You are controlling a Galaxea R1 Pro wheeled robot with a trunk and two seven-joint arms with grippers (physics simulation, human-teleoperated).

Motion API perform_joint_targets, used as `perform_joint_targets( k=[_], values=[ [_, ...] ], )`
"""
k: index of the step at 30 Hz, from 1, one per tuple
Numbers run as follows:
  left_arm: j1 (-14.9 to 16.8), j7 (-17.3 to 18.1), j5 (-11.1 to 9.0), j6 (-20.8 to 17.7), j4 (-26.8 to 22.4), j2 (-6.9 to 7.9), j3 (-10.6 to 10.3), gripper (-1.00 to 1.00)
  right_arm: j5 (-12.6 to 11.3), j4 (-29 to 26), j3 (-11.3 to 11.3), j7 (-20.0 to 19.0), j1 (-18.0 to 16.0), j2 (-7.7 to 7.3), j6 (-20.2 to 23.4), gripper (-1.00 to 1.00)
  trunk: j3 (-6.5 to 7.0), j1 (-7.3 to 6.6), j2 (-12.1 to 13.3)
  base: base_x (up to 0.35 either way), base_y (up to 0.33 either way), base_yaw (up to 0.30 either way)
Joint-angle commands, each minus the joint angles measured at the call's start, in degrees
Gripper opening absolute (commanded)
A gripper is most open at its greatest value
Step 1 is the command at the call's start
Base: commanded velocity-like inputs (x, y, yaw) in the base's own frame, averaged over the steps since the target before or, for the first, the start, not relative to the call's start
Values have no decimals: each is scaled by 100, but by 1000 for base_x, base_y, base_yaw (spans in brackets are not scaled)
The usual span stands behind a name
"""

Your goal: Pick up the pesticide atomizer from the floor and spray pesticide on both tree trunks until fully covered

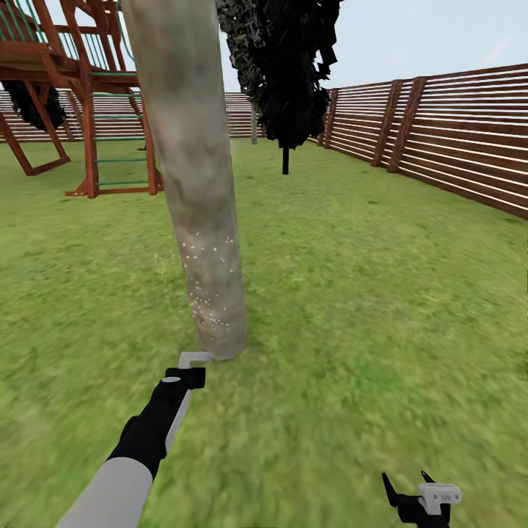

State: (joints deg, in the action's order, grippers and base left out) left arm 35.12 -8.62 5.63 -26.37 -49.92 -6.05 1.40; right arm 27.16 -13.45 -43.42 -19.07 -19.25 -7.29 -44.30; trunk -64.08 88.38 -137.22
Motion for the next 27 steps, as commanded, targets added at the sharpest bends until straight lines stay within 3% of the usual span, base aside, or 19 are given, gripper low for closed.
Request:
perform_joint_targets(
  k=[1, 9, 27],
  values=[
    [0, 1, 1, 0, 0, 0, 0, -100, 0, 0, 0, 0, 0, 0, 0, 100, 0, 0, 0, 0, -275, 7],
    [-3, 1, 4, 0, 0, 2, -3, -100, 8, 0, 0, 2, 0, 0, 0, 100, 0, 0, 0, 0, -275, 35],
    [-2, 1, 17, 0, 0, 7, 0, -100, 7, 0, 0, 1, 0, 0, 0, 100, 0, 0, 0, 36, -275, 272]
  ],
)
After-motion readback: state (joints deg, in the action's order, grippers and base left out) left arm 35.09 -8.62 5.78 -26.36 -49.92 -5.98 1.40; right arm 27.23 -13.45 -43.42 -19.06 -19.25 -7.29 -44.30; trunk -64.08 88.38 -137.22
